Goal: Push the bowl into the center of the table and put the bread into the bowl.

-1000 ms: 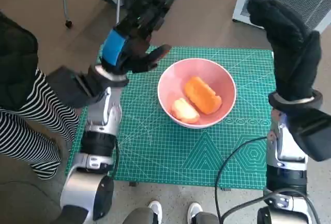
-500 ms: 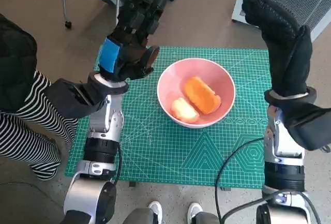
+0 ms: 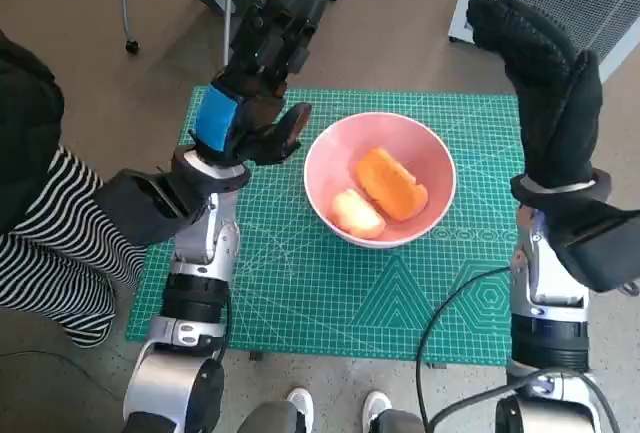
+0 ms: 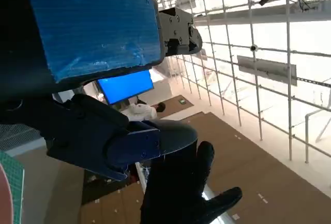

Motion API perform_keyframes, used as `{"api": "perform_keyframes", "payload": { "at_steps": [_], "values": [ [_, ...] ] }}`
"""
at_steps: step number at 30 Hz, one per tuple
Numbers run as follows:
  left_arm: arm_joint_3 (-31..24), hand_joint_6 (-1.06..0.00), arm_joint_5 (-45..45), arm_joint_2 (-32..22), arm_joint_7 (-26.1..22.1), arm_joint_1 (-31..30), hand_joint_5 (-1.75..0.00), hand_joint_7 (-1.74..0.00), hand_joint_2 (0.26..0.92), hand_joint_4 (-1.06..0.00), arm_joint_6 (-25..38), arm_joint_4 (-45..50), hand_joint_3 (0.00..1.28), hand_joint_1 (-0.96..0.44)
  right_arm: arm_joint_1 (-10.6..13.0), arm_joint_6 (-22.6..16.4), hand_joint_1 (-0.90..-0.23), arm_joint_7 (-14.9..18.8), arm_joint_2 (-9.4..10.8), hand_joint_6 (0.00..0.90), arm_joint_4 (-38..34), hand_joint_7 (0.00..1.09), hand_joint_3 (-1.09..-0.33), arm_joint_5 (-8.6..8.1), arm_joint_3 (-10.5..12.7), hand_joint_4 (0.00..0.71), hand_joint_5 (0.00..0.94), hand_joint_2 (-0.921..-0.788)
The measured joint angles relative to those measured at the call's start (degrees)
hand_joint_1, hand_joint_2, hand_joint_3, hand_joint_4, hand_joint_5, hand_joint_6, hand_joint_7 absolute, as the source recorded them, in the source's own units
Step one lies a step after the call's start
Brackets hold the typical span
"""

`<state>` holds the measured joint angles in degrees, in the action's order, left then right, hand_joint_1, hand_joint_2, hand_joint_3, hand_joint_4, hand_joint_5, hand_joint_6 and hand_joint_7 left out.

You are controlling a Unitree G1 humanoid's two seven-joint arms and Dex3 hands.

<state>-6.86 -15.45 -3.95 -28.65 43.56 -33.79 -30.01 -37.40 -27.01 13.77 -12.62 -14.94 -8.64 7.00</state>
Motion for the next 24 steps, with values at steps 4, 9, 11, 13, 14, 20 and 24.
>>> {"api": "perform_keyframes", "payload": {
  "at_steps": [4, 9, 11, 13, 14, 20, 24],
  "values": [
    [0.2, 0.0, 0.3, 0.0, 0.3, 0.0, 0.0, -0.32, 0.921, 0.0, -0.7, -0.2, 0.6, -0.67, 0.3, 0.0, -0.729, 0.0, 0.1, -0.001, 0.0, 0.51, -0.708, 0.0, 0.0, 0.163, 0.0, -0.921],
    [0.3, 0.0, 0.7, 0.0, 0.4, 0.0, 0.0, -0.33, 0.921, -0.01, -1.2, -0.5, 0.6, -0.67, 0.3, 0.1, -0.733, 0.0, 0.1, -0.001, 0.0, 0.5, -0.706, 0.01, 0.0, 0.16, 0.0, -0.921],
    [0.4, 0.0, 1.0, 0.0, 0.5, 0.0, 0.0, -0.33, 0.921, -0.01, -1.4, -0.6, 0.6, -0.67, 0.4, 0.0, -0.732, 0.0, 0.1, -0.001, 0.0, 0.5, -0.706, 0.01, 0.0, 0.159, 0.0, -0.921],
    [0.4, 0.0, 1.1, 0.0, 0.6, 0.0, 0.0, -0.33, 0.921, -0.01, -1.5, -0.7, 0.6, -0.67, 0.4, 0.0, -0.732, 0.0, 0.1, 0.0, 0.0, 0.5, -0.706, 0.01, 0.0, 0.159, 0.0, -0.921],
    [0.4, 0.0, 1.2, 0.0, 0.6, 0.0, 0.0, -0.33, 0.921, -0.01, -1.5, -0.7, 0.6, -0.67, 0.4, 0.0, -0.732, 0.0, 0.1, 0.001, 0.0, 0.5, -0.706, 0.02, 0.0, 0.159, 0.0, -0.921],
    [0.6, 0.0, 1.6, 0.0, 1.0, 0.0, 0.0, -0.32, 0.921, -0.01, -1.7, -0.9, 0.6, -0.66, 0.4, -0.3, -0.734, 0.0, 0.1, 0.0, -0.2, 0.51, -0.708, 0.03, 0.0, 0.158, 0.0, -0.921],
    [0.8, 0.0, 1.7, 0.0, 1.0, 0.0, 0.0, -0.32, 0.921, -0.01, -1.7, -0.9, 0.6, -0.66, 0.4, -0.7, -0.74, 0.0, 0.1, -0.001, -0.6, 0.5, -0.707, 0.02, -0.1, 0.157, 0.0, -0.921]
  ]
}}
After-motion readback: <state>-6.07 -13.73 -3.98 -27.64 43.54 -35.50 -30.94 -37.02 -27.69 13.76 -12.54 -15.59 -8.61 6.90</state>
